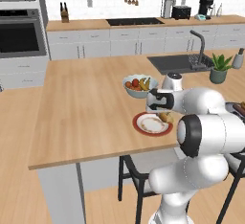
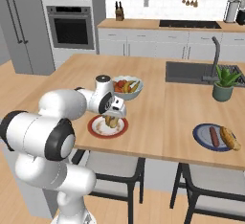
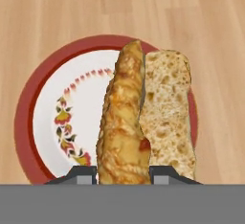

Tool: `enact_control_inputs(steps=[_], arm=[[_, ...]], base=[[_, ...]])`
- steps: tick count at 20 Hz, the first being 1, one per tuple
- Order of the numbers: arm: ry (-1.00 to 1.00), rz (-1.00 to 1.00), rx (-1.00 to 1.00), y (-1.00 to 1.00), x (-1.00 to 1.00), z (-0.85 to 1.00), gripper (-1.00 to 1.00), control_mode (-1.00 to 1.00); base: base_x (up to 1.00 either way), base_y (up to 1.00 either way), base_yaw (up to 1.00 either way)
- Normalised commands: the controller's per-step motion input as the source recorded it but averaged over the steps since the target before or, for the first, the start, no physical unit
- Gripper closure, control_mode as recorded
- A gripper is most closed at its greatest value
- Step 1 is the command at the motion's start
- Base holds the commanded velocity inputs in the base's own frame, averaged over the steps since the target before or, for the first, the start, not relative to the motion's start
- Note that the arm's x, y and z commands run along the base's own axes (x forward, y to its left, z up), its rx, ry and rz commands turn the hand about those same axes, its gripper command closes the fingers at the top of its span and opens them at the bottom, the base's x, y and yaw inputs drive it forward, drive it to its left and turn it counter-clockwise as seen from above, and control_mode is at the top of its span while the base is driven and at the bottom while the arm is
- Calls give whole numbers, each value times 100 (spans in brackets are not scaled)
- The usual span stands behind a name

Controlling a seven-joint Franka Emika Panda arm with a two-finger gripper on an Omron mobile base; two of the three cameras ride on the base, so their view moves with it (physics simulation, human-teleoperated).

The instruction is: Place one bun and one sausage from the bowl on each plate.

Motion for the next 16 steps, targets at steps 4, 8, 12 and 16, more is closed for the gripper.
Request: enact_control_inputs(steps=[4, 8, 12, 16], arm=[[3, 0, 0, 0, 19, -34, 100, -100], [0, 0, 0, 0, 6, -28, 100, -100], [0, 0, 0, 0, 17, -16, 100, -100], [0, 0, 0, 0, 21, 0, -100, -100]], base=[[0, 0, 0], [0, 0, 0], [0, 0, 0], [0, 0, 0]])
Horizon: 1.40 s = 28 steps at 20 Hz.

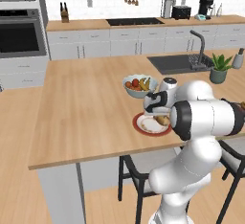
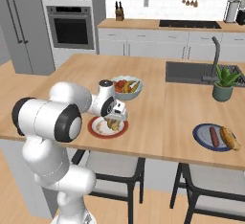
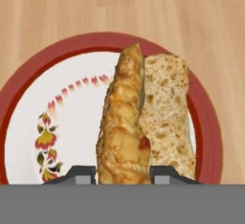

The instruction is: Place one bun and one sausage from the bowl on each plate.

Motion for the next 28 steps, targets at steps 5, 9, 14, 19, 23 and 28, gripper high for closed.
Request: enact_control_inputs(steps=[5, 9, 14, 19, 23, 28], arm=[[0, 0, 0, 0, 18, 0, -100, -100], [0, 0, 0, -1, 3, 2, -100, -100], [0, 0, 0, -12, -63, 48, -100, -100], [2, 0, 0, 0, -81, 83, -100, -100], [4, 0, 0, 0, -68, 97, -100, -100], [6, 0, 0, 23, -27, 92, -100, -100]], base=[[0, 0, 0], [0, 0, 0], [0, 0, 0], [0, 0, 0], [0, 0, 0], [0, 0, 0]])
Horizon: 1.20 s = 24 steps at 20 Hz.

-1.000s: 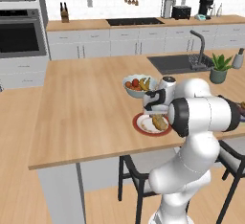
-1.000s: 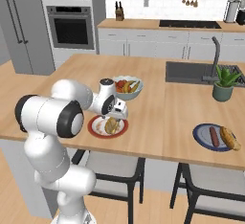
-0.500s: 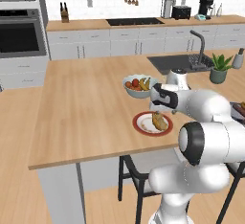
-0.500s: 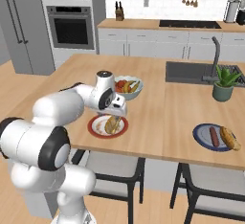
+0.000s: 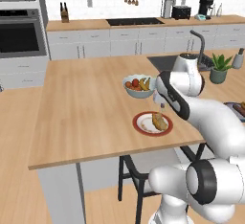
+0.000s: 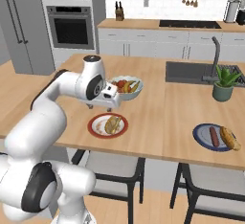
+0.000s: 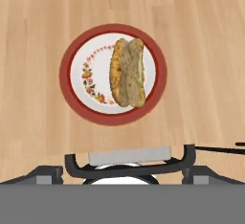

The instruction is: Place one bun and one sausage from the bowl on each plate.

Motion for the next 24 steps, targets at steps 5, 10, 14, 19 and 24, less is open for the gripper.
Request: enact_control_inputs(steps=[5, 10, 14, 19, 24], arm=[[2, 0, 0, 16, -44, 58, -100, -100], [0, 0, 0, -3, -51, 24, -100, -100], [-1, 0, 0, -4, -57, 12, -100, -100], [-5, 0, -1, 0, -53, 26, -100, -100], [0, 0, 0, 0, -5, 17, -100, 100]], base=[[0, 0, 0], [0, 0, 0], [0, 0, 0], [0, 0, 0], [0, -1, 0]])
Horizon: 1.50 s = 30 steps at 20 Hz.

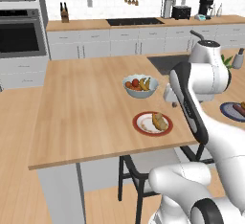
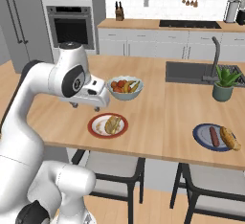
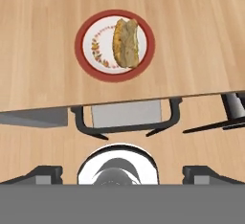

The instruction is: Place one bun and one sausage from the bowl on each plate.

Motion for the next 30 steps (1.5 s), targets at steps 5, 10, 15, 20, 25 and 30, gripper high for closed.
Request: enact_control_inputs(steps=[5, 10, 15, 20, 25, 30], arm=[[0, 0, 0, 0, 0, 0, -100, 100], [0, 0, 0, 0, 0, 0, -100, 100], [0, 0, 0, 0, 0, 0, -100, 100], [0, 0, 0, 0, 0, 0, -100, 100], [0, 0, 0, 0, 0, 0, -100, 100], [0, 0, 0, 0, 0, 0, -100, 100]], base=[[-35, -69, -1], [-1, -100, -10], [0, -100, -12], [10, -100, -11], [20, -100, -9], [37, -100, -5]])
